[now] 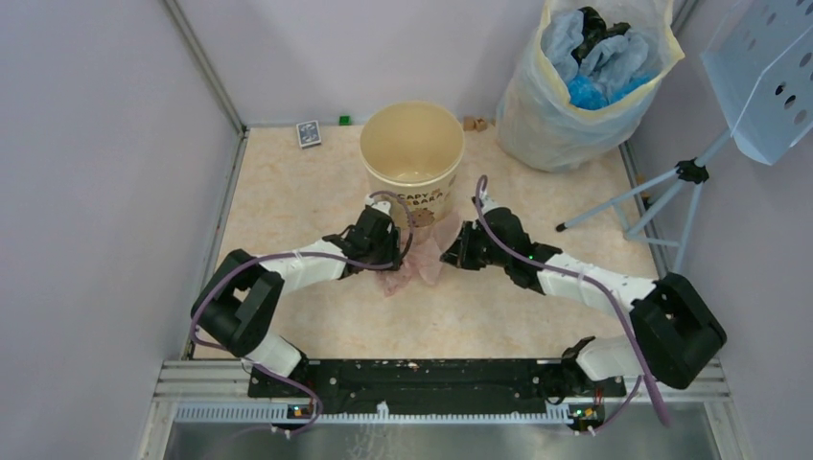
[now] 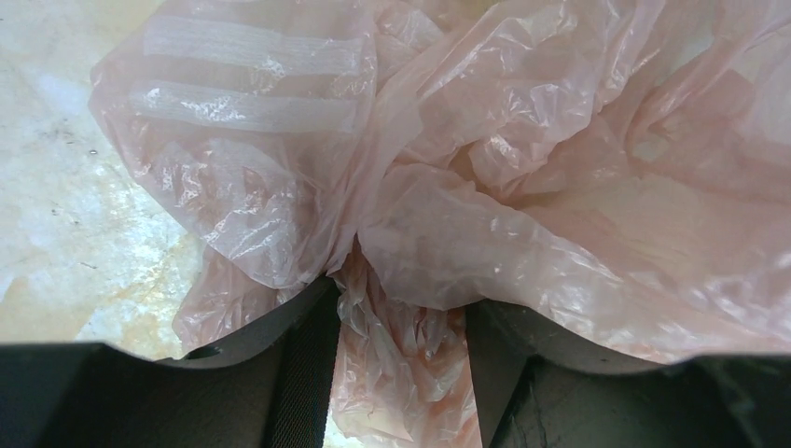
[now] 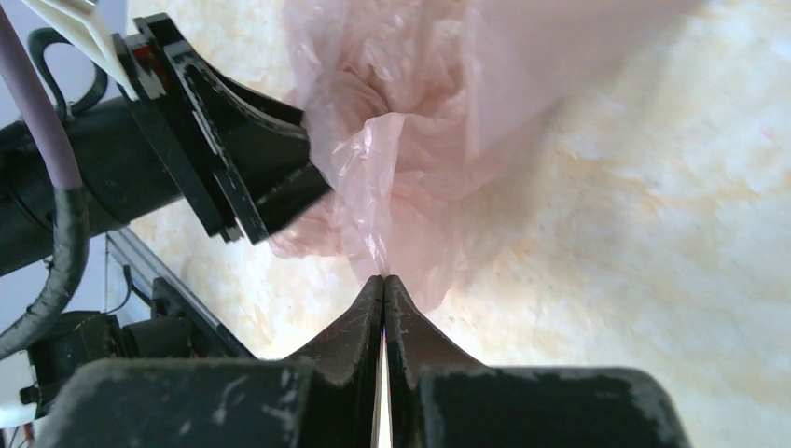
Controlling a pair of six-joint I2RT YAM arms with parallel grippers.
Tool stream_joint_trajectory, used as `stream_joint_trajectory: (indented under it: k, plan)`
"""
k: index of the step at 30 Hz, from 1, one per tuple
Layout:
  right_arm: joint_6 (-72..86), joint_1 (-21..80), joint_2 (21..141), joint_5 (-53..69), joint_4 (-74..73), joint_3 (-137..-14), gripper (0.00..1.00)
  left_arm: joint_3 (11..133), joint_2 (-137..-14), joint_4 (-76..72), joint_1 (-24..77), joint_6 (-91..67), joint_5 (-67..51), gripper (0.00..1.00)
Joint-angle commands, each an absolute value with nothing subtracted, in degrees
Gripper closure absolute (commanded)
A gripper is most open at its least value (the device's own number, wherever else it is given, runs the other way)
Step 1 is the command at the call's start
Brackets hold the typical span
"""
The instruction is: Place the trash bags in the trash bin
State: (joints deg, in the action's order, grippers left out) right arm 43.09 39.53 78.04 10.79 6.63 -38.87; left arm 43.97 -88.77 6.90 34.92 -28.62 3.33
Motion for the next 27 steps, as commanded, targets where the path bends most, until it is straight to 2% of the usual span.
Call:
stream_joint_trajectory:
  k: [1,5,9,12,15,16,17,19,20,21,23,27]
  plan:
    - [41.27,39.12,70.54,3.05,-5.25,-39.07,1.00,42.00,-88.51,8.85,34.65,-29.01,7.82,0.44]
    - [40.16,38.67,64.82,-5.98,-17.76,-42.58,1.00,41.66,-88.54,9.52,34.72,-29.15,7.90,0.44]
    - [39.10,37.77,63.96,-9.23,-27.38,-45.30,1.00,41.40,-86.72,10.24,34.76,-29.05,6.55,0.44]
    - [39.18,37.48,63.97,-8.98,-28.63,-44.82,1.00,41.67,-83.83,11.58,34.87,-27.70,3.81,0.44]
    - [37.38,37.34,63.47,-2.55,-22.91,-42.35,1.00,41.40,-79.17,12.64,34.88,-26.20,-2.51,0.43]
    - [36.37,37.35,63.39,1.08,-20.31,-41.50,0.95,41.18,-77.47,12.81,34.86,-25.88,-4.49,0.42]
    - [35.85,37.35,63.37,4.40,-17.28,-40.65,0.84,41.02,-75.17,13.15,34.84,-25.65,-6.30,0.42]
    - [35.01,37.33,63.19,10.45,-10.73,-38.50,0.49,41.18,-72.58,14.65,34.89,-25.34,-8.70,0.41]
    - [34.78,37.35,63.12,12.06,-7.70,-37.67,0.37,41.50,-71.72,15.77,34.88,-25.38,-9.50,0.40]
    - [34.93,37.30,63.15,13.19,-5.39,-36.95,0.30,42.01,-70.88,17.06,34.86,-25.46,-9.87,0.40]
    - [34.91,37.35,64.19,14.91,-1.31,-36.30,0.23,42.88,-69.23,19.52,34.85,-25.57,-9.91,0.38]
    - [33.91,37.35,70.38,13.63,-1.79,-38.76,0.21,43.09,-65.55,19.68,34.79,-25.41,-6.33,0.33]
